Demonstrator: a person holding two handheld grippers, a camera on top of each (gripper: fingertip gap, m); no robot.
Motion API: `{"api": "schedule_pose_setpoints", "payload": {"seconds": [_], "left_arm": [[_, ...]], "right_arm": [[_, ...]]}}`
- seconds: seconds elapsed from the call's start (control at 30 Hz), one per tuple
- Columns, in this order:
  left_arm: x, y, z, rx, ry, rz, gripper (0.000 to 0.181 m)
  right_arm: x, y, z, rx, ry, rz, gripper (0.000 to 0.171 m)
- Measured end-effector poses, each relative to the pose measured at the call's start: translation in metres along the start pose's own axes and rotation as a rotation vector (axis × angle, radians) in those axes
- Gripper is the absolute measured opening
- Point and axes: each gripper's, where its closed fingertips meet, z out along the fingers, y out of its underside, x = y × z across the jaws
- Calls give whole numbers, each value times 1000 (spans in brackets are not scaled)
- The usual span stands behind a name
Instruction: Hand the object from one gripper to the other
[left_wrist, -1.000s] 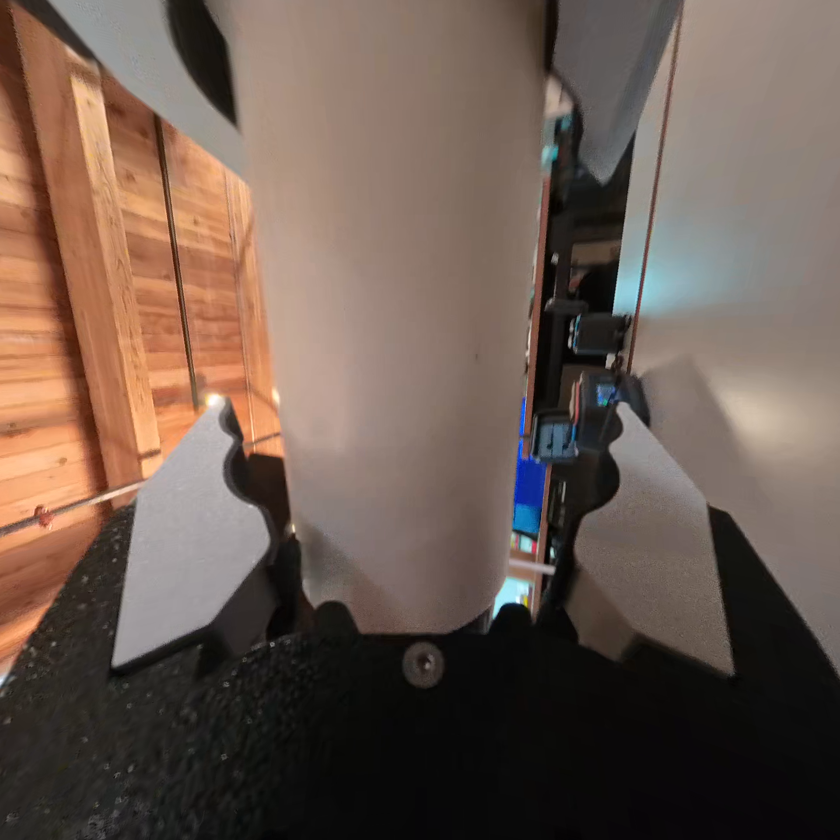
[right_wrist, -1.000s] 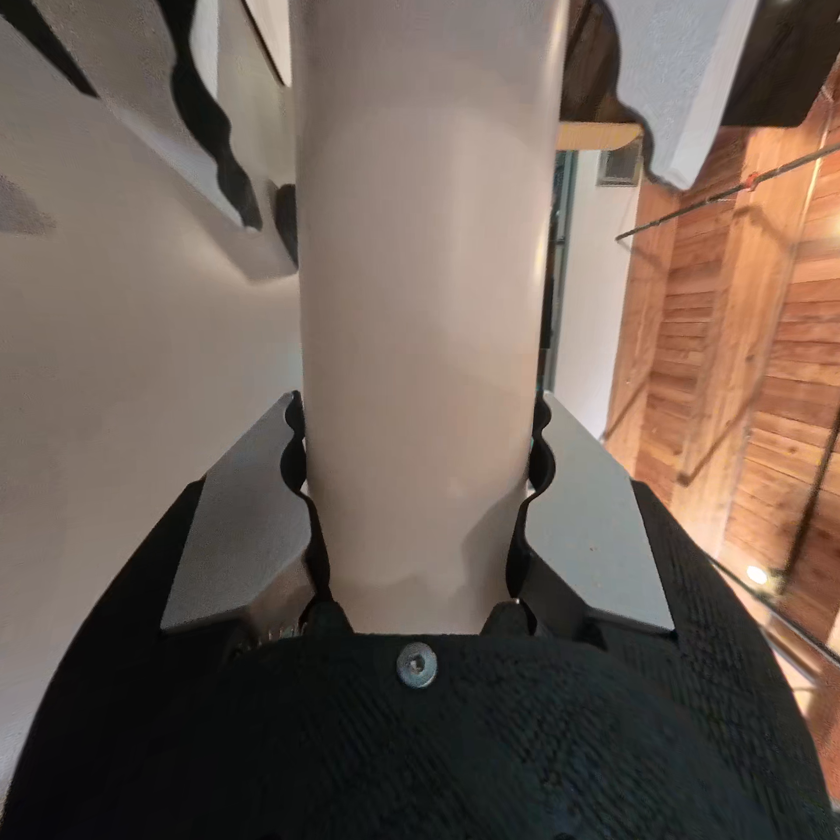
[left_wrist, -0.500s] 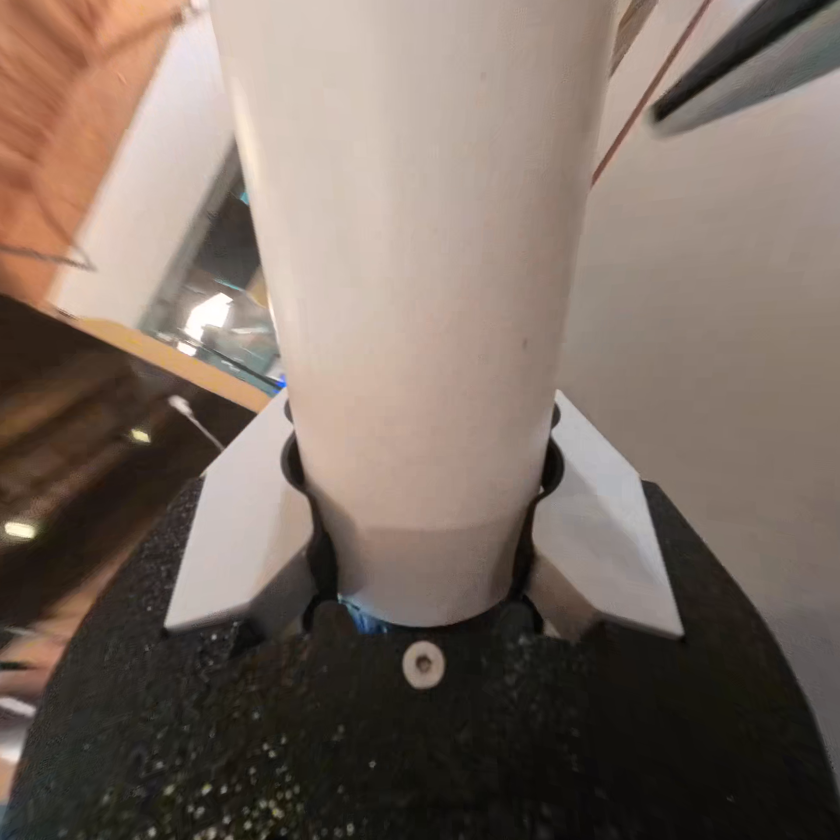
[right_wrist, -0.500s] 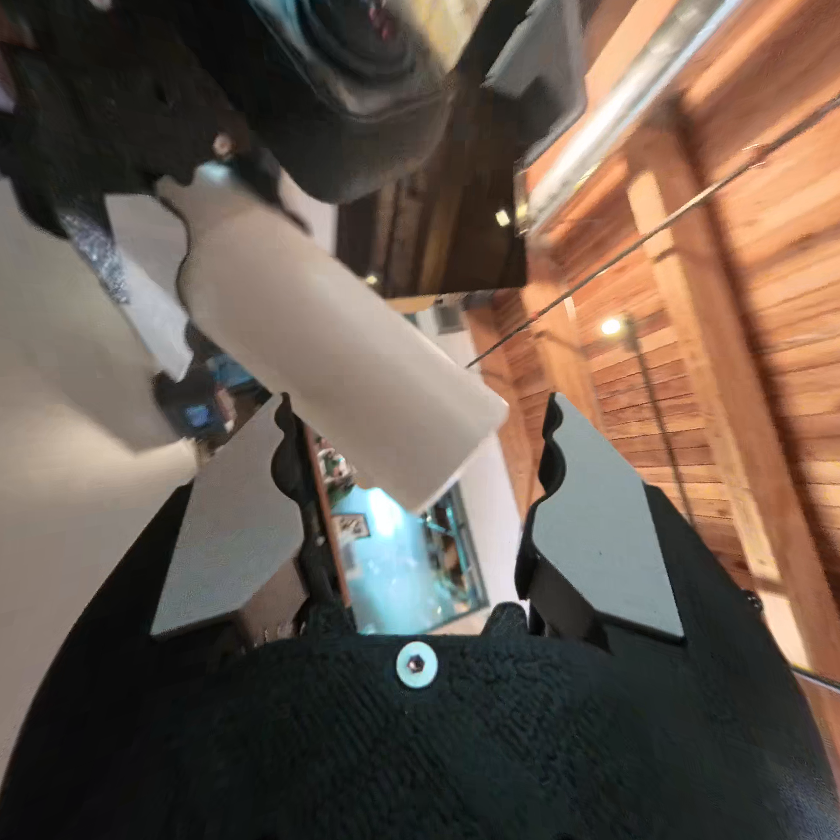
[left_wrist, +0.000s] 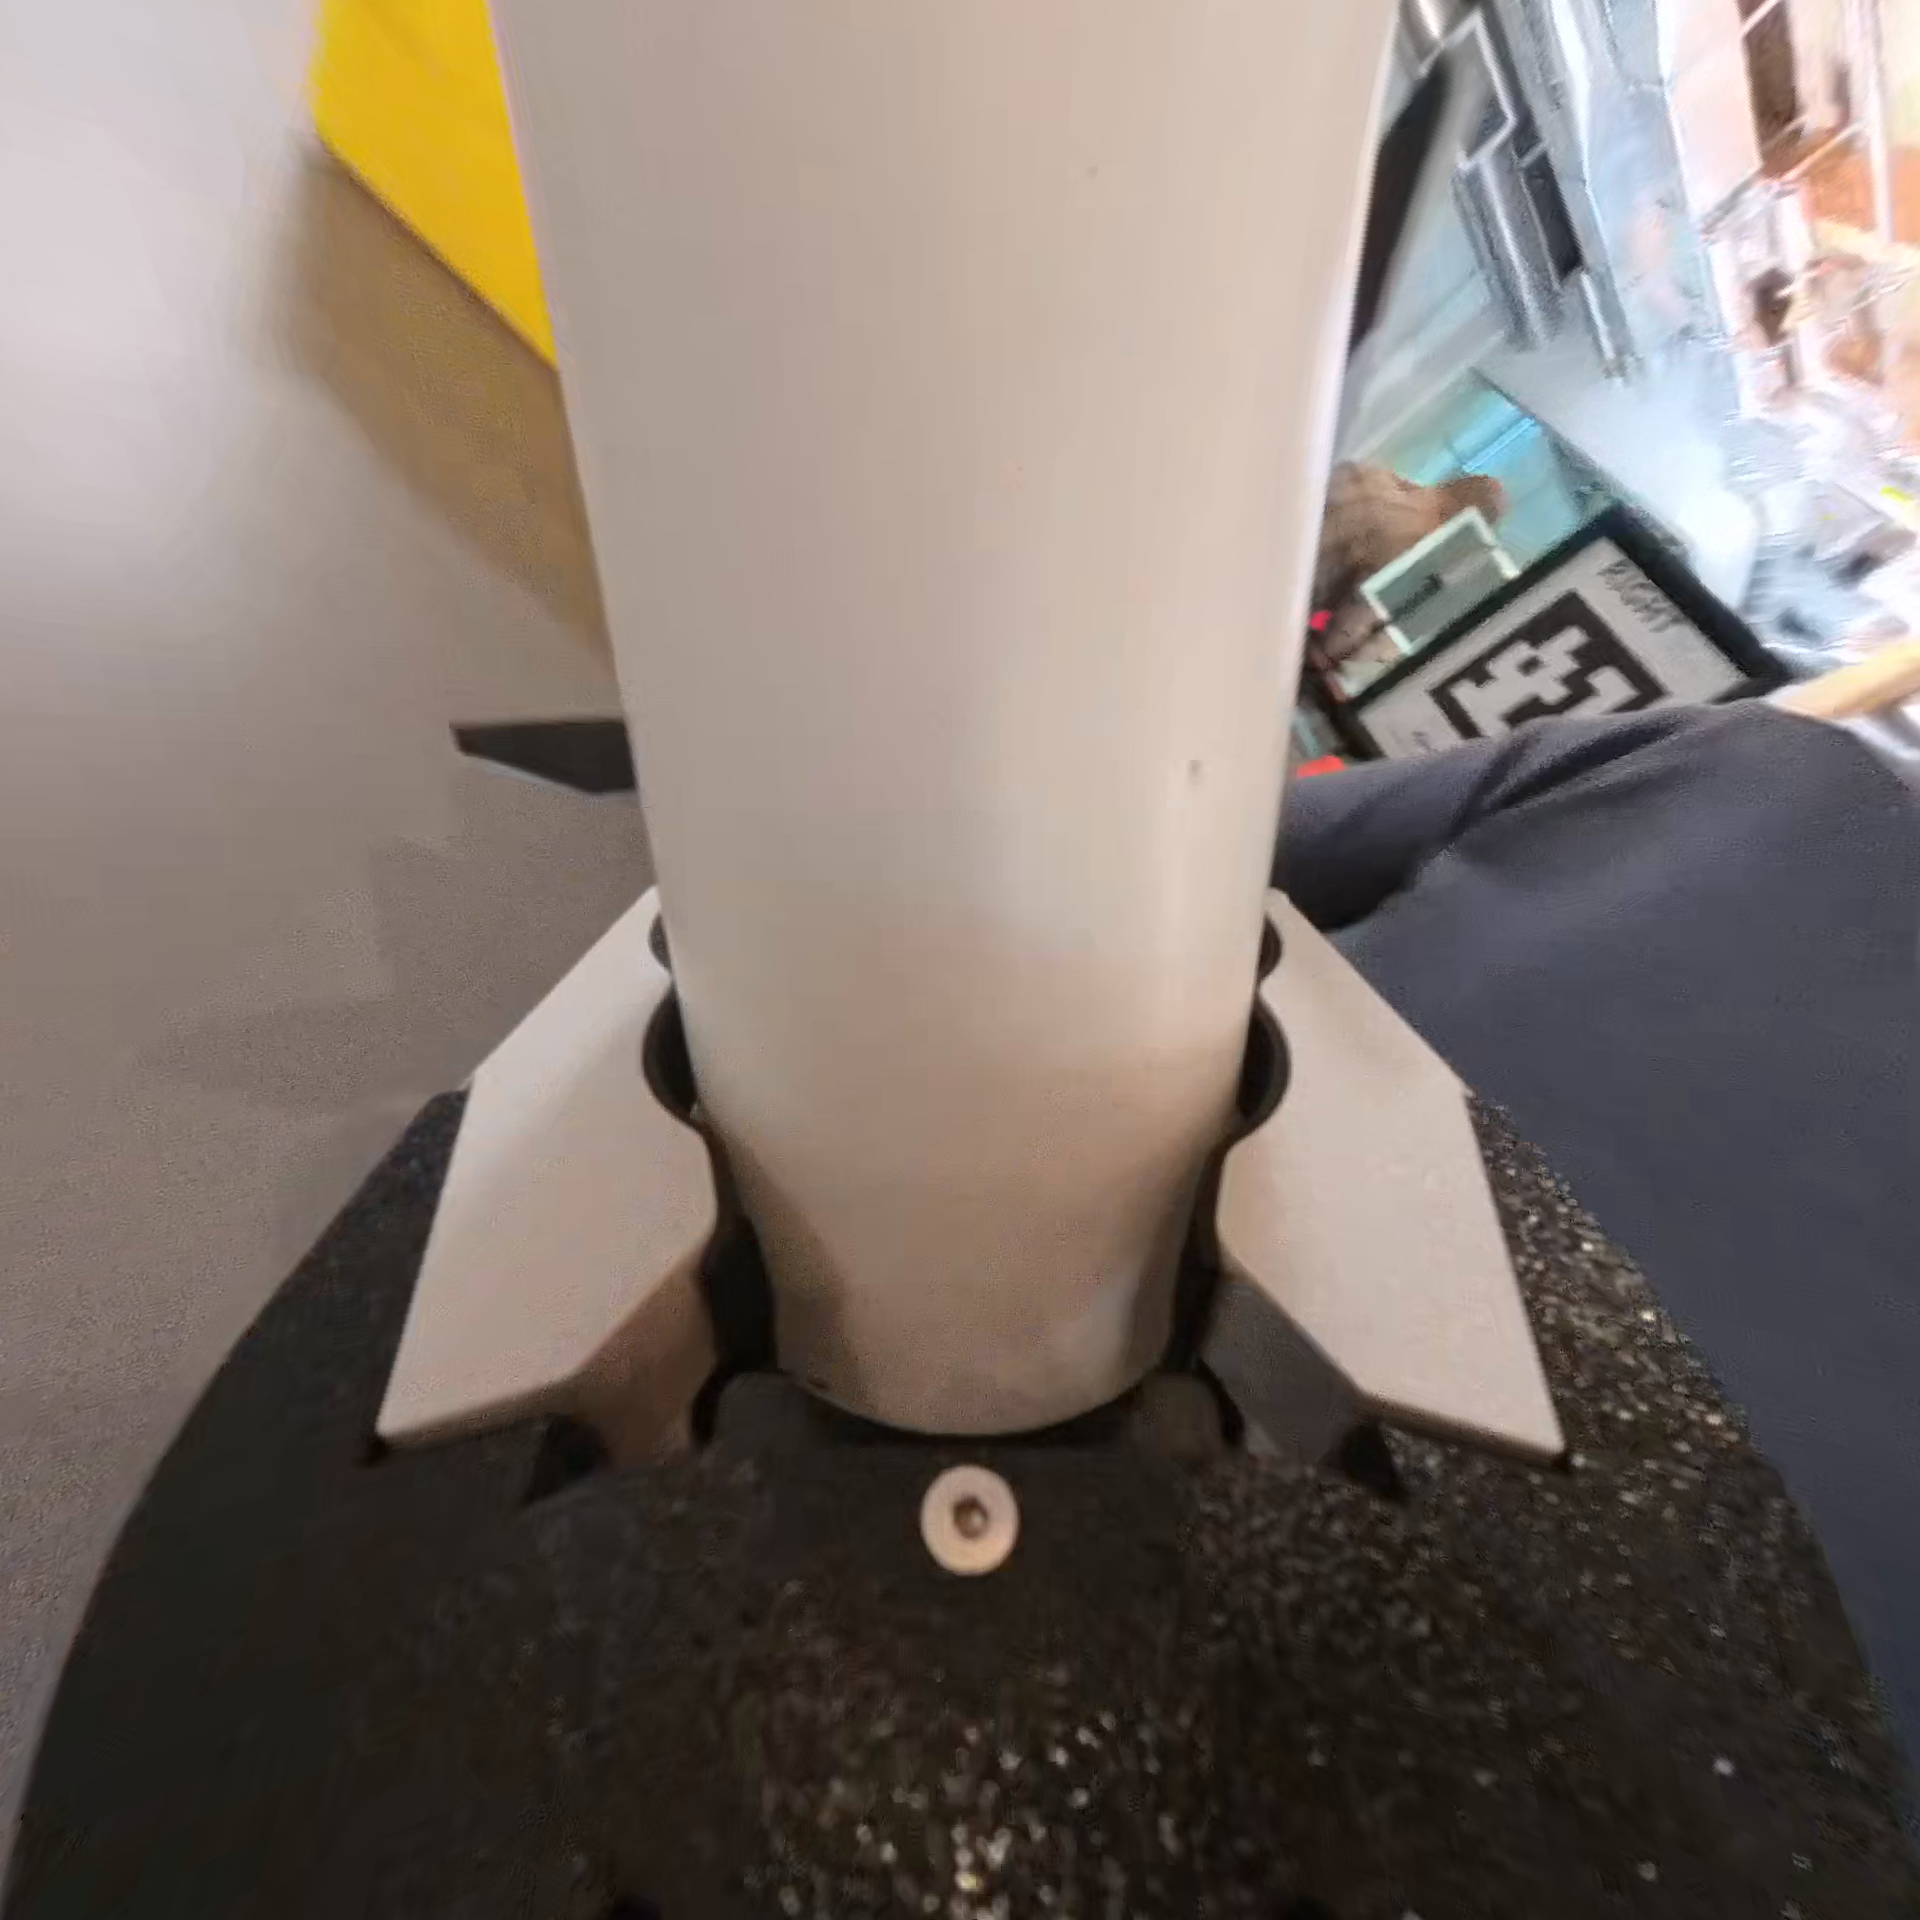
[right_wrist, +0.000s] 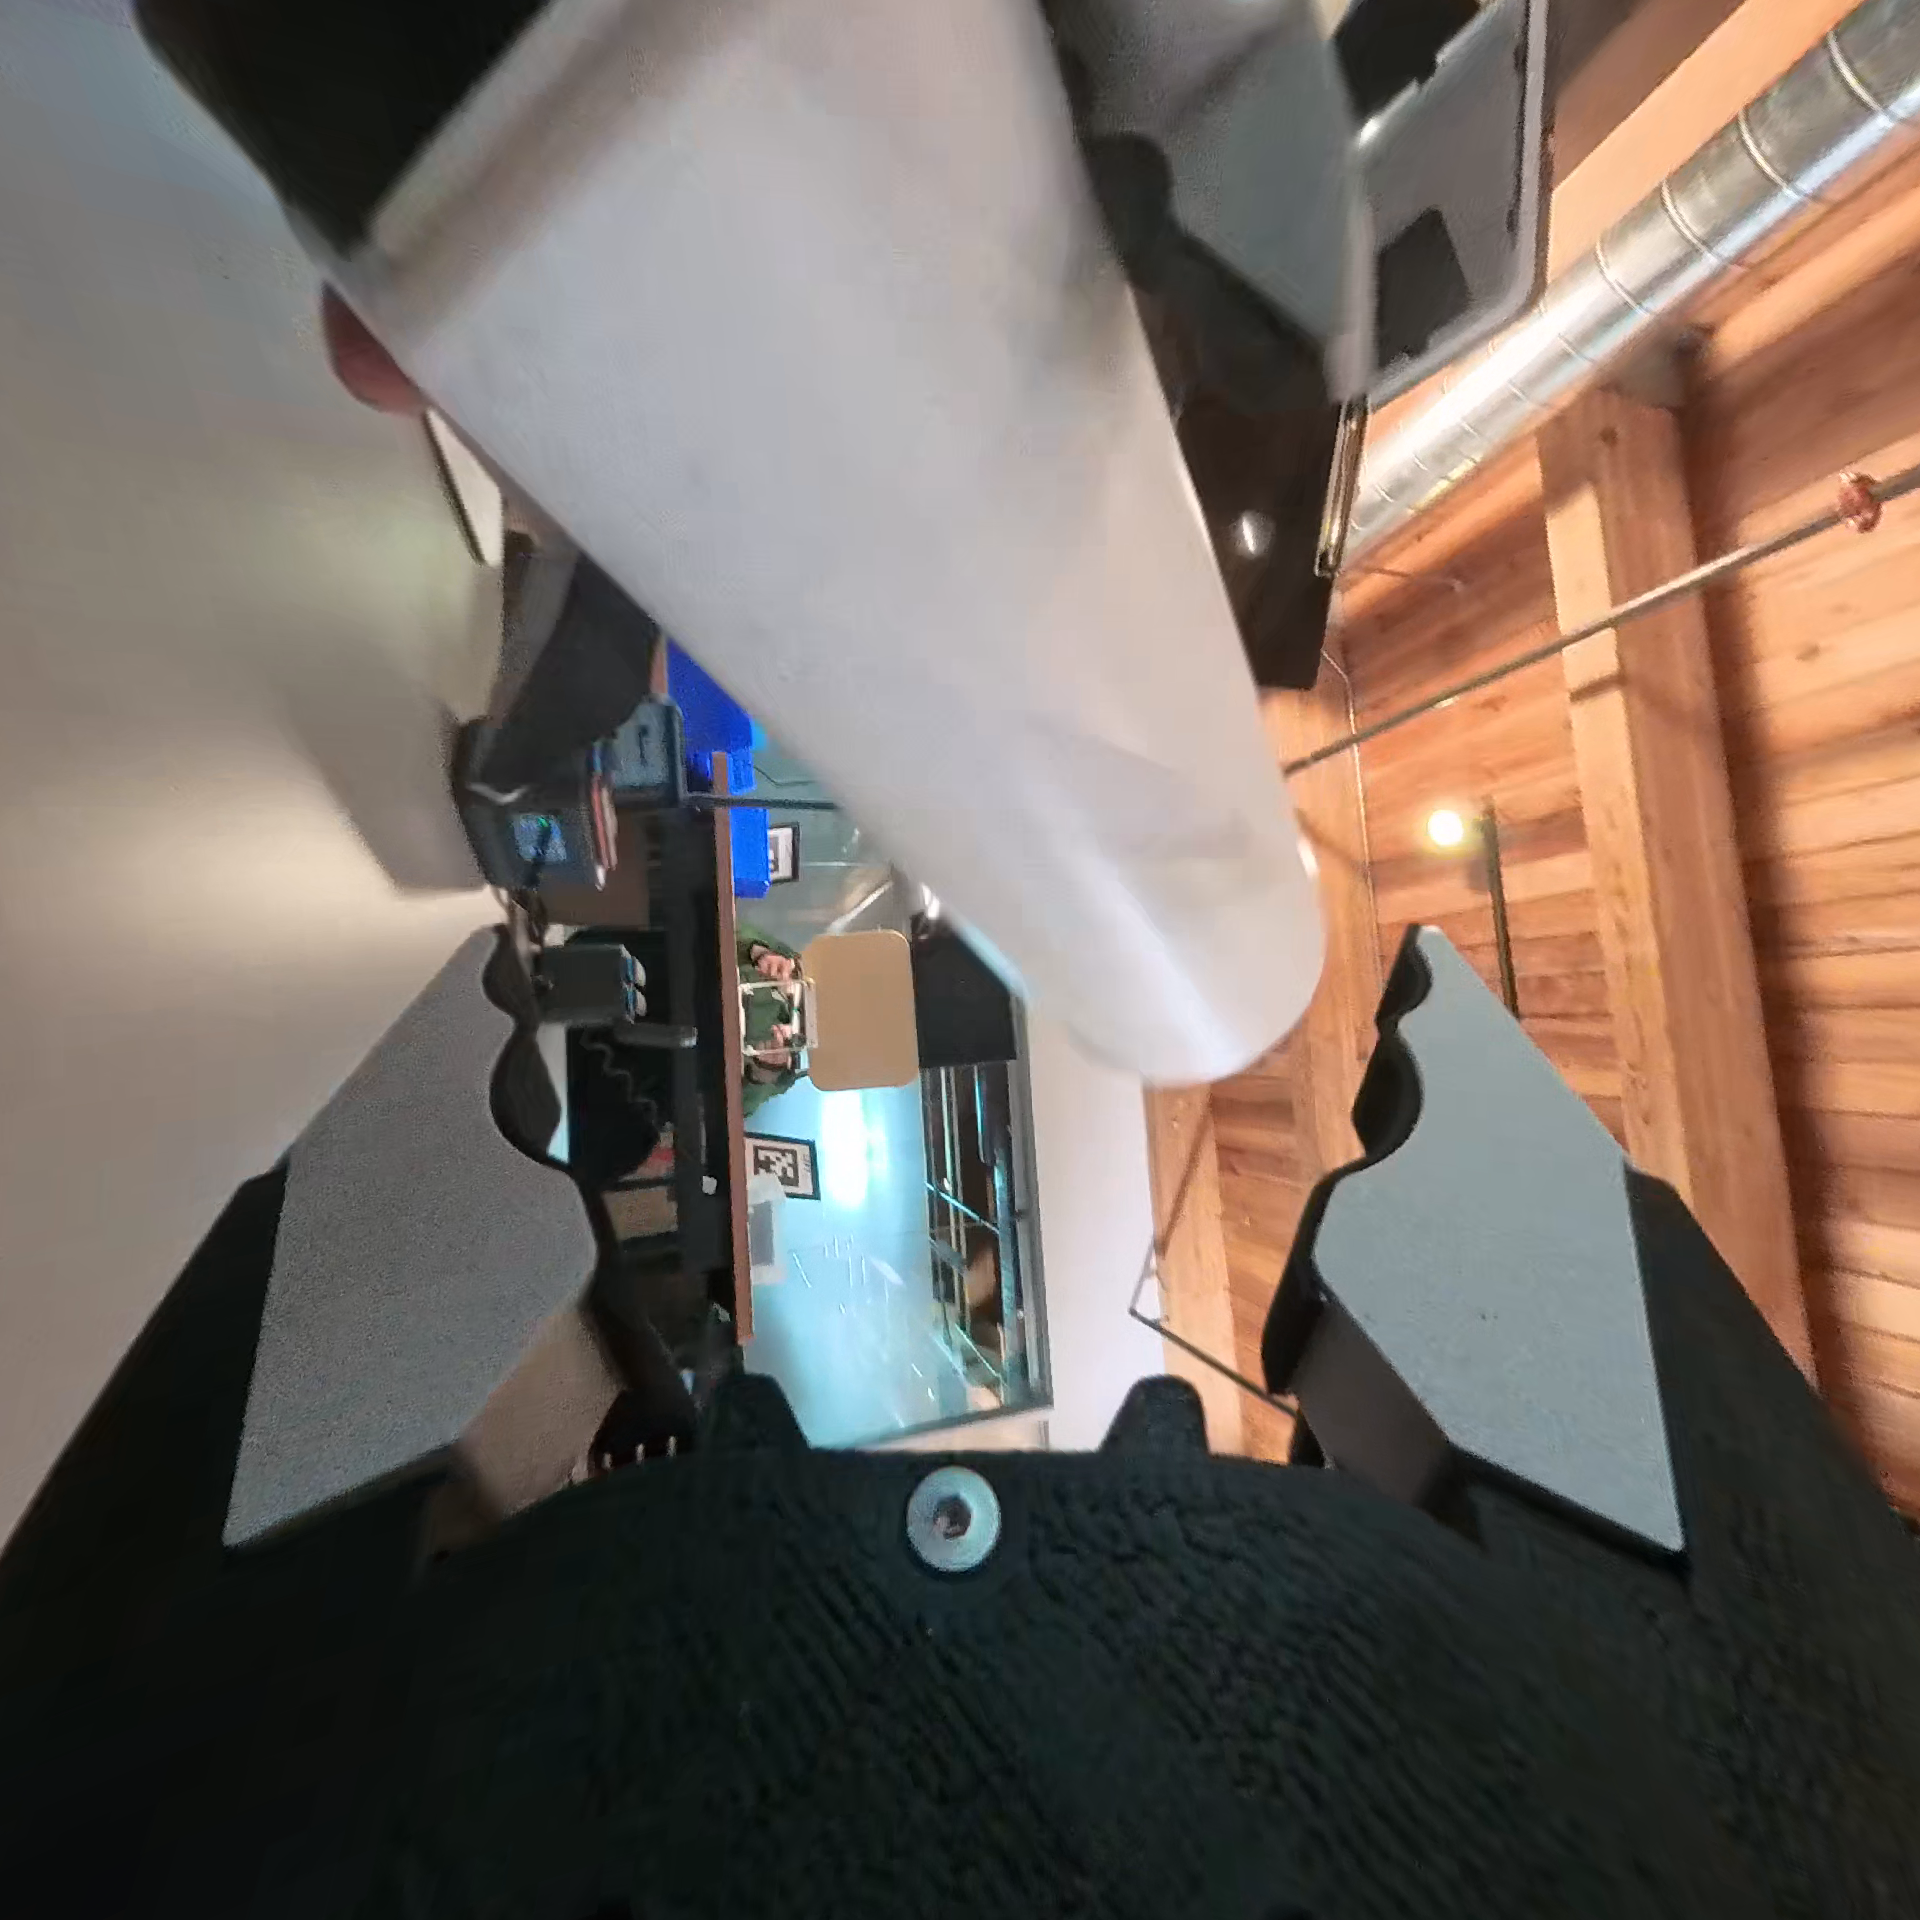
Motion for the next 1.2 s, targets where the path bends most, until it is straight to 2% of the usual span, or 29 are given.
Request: {"api": "schedule_pose_setpoints", "payload": {"seconds": [0.17, 0.27, 0.3, 0.33, 0.37, 0.5, 0.53, 0.6, 0.63, 0.73, 0.8, 0.83, 0.87, 1.03, 1.1, 1.2], "left_arm": [[13, 44, 15, -233, 126, -145, 104], [20, 58, 20, -308, 189, -186, 104], [17, 62, 22, -320, 181, -187, 104], [15, 63, 23, -328, 176, -198, 104], [14, 62, 25, -316, 184, -195, 104], [17, 34, 21, -173, 237, -124, 110], [16, 22, 17, -104, 219, -80, 126], [11, -11, 4, 84, 150, 66, 154], [10, -27, -6, 180, 106, 139, 158], [26, -58, -36, 424, -4, 486, 157], [23, -72, -52, 529, -194, 671, 153], [15, -80, -60, 570, -319, 719, 150], [12, -88, -69, 615, -413, 747, 154], [9, -105, -102, 687, -788, 866, 131], [3, -103, -100, 590, -912, 944, 138], [1, -97, -76, 509, -856, 930, 141]], "right_arm": [[-16, -14, 2, 46, -57, -12, 159], [-23, -19, 3, 52, -61, -35, 155], [-20, -18, 3, 38, -42, -45, 144], [-17, -15, 3, 16, -29, -69, 117], [-16, -12, 3, -4, -34, -91, 107], [-12, 10, 5, -107, -40, -33, 105], [-10, 16, 5, -133, -42, 4, 106], [-9, 32, 6, -193, -50, 71, 106], [-10, 39, 5, -220, -58, 128, 105], [-18, 55, 6, -276, -123, 408, 104], [-26, 60, 6, -290, -195, 642, 104], [-31, 62, 5, -297, -239, 755, 104], [-38, 63, 4, -310, -287, 846, 104], [-72, 58, -2, -353, -519, 1140, 104], [-74, 51, -1, -338, -567, 1293, 105], [-69, 38, -3, -277, -642, 1468, 103]]}}
